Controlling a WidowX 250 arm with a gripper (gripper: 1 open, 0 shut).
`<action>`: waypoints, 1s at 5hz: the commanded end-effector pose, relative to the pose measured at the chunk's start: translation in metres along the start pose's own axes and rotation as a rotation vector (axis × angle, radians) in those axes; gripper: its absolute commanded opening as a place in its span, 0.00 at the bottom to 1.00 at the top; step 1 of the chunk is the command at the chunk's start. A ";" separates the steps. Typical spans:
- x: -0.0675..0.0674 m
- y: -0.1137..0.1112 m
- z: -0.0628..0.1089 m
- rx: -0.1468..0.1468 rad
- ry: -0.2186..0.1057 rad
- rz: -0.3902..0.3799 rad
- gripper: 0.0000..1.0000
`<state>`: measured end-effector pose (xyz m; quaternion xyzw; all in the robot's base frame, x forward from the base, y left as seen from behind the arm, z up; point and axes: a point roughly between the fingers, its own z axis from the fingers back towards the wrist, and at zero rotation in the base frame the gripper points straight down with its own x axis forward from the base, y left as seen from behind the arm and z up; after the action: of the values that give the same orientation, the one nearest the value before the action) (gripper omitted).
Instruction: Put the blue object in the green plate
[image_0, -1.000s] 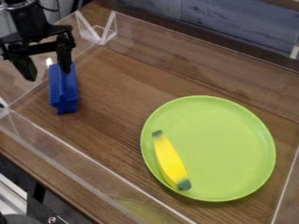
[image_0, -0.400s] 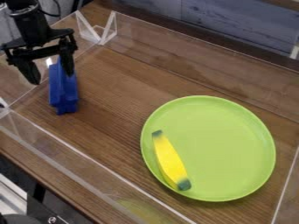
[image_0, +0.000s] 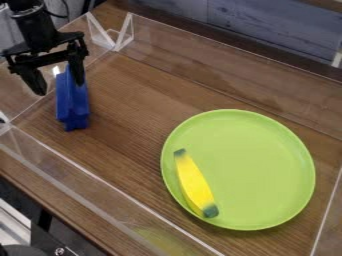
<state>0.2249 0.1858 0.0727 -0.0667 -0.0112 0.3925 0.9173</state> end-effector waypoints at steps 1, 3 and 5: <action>0.011 0.003 0.013 -0.005 -0.053 0.013 1.00; 0.013 0.003 0.013 -0.008 -0.054 0.019 1.00; 0.014 0.002 0.012 -0.011 -0.052 0.023 1.00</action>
<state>0.2256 0.1893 0.0706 -0.0709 -0.0097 0.4026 0.9126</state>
